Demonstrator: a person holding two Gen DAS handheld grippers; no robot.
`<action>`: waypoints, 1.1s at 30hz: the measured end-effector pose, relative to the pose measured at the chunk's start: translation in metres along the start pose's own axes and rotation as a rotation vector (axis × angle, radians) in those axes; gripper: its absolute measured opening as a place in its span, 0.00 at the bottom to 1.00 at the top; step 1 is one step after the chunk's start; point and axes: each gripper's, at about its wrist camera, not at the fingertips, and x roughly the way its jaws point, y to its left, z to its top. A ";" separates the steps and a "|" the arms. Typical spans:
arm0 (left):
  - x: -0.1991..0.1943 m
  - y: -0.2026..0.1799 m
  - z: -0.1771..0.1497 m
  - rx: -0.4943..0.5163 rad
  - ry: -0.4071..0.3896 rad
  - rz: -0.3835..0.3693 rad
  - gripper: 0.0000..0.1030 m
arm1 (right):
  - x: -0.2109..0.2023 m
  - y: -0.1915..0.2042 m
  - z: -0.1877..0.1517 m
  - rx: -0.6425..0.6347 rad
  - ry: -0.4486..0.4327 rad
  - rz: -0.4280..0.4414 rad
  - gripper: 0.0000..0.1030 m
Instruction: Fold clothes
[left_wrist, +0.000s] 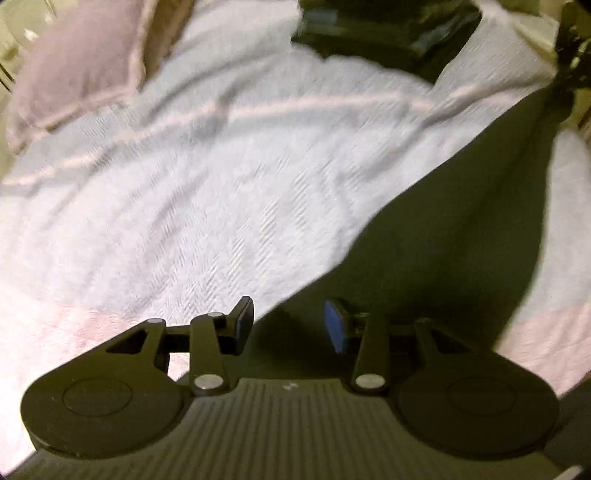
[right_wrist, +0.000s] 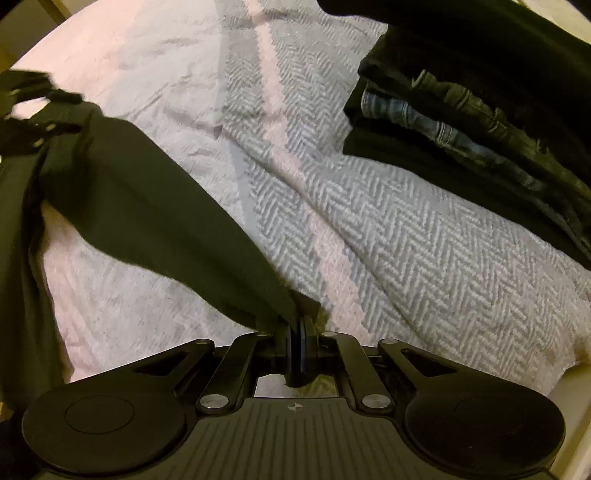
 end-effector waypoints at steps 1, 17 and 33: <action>0.011 0.008 0.001 -0.004 0.013 -0.031 0.37 | -0.001 0.000 0.002 0.004 -0.004 0.002 0.03; -0.015 0.059 0.005 -0.314 -0.147 0.065 0.12 | -0.051 -0.021 0.109 0.094 -0.270 -0.079 0.03; -0.017 -0.051 0.014 -0.305 -0.158 -0.039 0.23 | 0.015 -0.057 0.040 0.519 -0.325 0.115 0.52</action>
